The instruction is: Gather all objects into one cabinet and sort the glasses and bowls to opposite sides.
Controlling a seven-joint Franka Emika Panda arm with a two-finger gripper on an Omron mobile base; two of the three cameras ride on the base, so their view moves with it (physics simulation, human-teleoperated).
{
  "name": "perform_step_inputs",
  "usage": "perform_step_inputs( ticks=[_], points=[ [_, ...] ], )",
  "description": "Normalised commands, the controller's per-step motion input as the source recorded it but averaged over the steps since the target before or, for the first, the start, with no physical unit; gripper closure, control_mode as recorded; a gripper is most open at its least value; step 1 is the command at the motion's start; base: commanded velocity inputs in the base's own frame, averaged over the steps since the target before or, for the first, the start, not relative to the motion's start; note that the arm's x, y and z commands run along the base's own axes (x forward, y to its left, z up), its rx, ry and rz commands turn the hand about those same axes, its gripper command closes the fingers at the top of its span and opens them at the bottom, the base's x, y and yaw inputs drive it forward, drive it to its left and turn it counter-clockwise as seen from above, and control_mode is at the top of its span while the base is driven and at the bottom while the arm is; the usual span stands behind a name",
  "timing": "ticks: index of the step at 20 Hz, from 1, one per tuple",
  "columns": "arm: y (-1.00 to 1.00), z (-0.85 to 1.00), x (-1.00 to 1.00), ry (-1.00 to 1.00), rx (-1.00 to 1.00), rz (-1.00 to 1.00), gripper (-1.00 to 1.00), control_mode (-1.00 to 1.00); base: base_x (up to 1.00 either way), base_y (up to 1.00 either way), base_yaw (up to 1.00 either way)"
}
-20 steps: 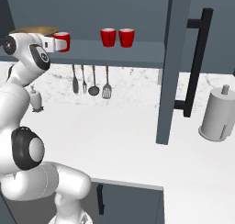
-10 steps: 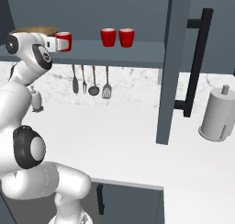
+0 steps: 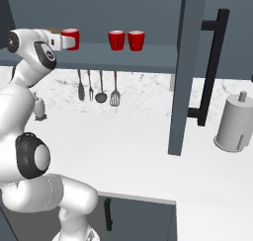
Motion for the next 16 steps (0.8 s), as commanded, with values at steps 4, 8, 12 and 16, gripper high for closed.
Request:
perform_step_inputs(
  ticks=[4, 8, 12, 16],
  points=[
    [-0.08, 0.27, 0.00, 0.02, 0.00, -0.14, 1.00, -1.00, 0.00, 0.00, 0.00],
    [-0.03, 0.10, 0.04, 0.01, 0.00, -0.09, 1.00, -1.00, 0.00, 0.00, 0.00],
    [0.00, 0.00, 0.23, 0.00, 0.00, 0.00, 1.00, -1.00, 0.00, 0.00, 0.00],
    [0.00, 0.00, 0.09, 0.00, 0.00, 0.00, 1.00, -1.00, 0.00, 0.00, 0.00]
  ],
)
